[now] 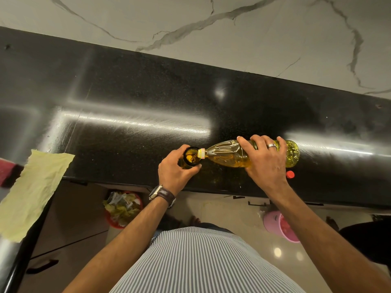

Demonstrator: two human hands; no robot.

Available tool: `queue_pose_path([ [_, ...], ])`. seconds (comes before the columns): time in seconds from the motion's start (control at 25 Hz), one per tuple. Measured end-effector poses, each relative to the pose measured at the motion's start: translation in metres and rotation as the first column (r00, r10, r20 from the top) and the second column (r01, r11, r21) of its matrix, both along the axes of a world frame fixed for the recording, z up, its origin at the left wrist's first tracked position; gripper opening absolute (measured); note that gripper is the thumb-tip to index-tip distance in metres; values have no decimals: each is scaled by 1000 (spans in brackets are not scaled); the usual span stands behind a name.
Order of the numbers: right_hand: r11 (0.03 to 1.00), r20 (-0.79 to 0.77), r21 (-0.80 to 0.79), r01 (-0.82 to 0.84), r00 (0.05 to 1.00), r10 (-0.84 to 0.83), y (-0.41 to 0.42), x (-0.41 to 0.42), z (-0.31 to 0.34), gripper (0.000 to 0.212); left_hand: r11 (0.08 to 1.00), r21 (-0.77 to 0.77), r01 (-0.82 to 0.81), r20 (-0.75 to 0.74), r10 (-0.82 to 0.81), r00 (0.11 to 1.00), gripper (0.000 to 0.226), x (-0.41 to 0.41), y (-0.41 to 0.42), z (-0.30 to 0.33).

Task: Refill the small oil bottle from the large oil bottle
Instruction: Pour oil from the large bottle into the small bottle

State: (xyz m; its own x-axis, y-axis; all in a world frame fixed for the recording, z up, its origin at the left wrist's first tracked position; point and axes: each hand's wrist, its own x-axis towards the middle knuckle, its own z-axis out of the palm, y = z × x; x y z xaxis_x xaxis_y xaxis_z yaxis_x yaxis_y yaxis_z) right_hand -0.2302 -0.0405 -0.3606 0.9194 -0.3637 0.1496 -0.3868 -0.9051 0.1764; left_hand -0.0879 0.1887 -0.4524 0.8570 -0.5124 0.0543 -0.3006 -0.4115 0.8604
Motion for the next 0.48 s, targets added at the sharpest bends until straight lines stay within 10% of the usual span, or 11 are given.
queue_pose_path([
  [0.48, 1000, 3, -17, -6, 1000, 6, -2, 0, -1, 86, 1000, -4, -11, 16, 11, 1000, 63, -1, 0, 1],
])
